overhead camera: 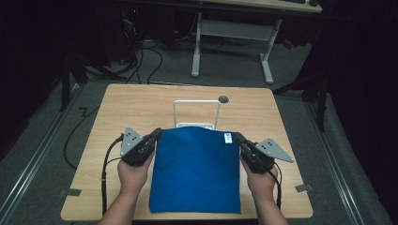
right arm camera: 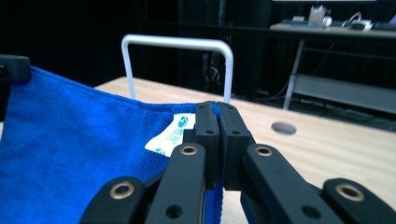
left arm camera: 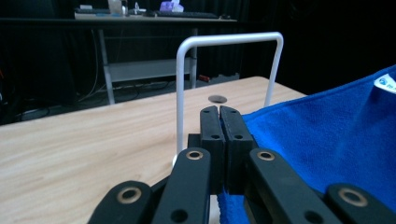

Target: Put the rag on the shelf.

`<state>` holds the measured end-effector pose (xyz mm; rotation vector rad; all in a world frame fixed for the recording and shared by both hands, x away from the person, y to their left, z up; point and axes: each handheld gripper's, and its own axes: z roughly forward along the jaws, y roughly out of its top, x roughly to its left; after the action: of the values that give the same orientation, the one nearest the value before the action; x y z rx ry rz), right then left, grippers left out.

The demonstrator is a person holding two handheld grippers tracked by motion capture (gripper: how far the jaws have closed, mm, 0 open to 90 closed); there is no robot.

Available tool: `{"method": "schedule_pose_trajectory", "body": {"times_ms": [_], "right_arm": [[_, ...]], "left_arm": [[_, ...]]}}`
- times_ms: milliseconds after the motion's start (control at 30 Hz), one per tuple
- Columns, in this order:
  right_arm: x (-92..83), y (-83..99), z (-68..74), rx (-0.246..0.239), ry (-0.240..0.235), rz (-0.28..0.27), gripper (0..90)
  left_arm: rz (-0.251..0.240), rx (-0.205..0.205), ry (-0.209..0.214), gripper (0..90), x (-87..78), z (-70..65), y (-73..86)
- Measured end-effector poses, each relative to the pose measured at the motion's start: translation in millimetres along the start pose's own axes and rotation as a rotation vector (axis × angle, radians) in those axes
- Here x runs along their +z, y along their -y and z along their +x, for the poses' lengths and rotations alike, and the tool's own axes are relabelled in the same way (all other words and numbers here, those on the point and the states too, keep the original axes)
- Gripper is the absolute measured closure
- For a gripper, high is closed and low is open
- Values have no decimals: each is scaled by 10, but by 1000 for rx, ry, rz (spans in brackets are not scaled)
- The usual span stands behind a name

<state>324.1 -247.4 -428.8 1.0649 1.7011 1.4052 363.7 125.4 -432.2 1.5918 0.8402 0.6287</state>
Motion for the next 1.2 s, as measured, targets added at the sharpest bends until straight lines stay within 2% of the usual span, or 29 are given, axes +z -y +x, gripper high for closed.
{"method": "schedule_pose_trajectory", "body": {"times_ms": [33,200,567,833,967,1067,1200], "right_arm": [[-27,-77,-3,4,6,-24,887],[-60,-218,-20,-3,13,-60,887],[-48,-657,-3,-45,18,-149,887],[-40,-846,-49,-65,27,-182,887],[-33,-926,-112,-56,37,-194,887],[-17,-985,-163,-48,50,-206,887],[1,-1016,-191,-48,57,-212,887]], "left_arm": [[-25,-2,-3,894,-12,-1,-61],[-61,0,-11,894,-23,-1,-207],[-130,47,-31,895,3,-16,-597],[-171,64,-49,895,-15,37,-823],[-188,67,-56,895,-12,80,-923],[-199,88,-61,895,13,103,-993],[-194,91,-70,895,78,146,-1043]]}}
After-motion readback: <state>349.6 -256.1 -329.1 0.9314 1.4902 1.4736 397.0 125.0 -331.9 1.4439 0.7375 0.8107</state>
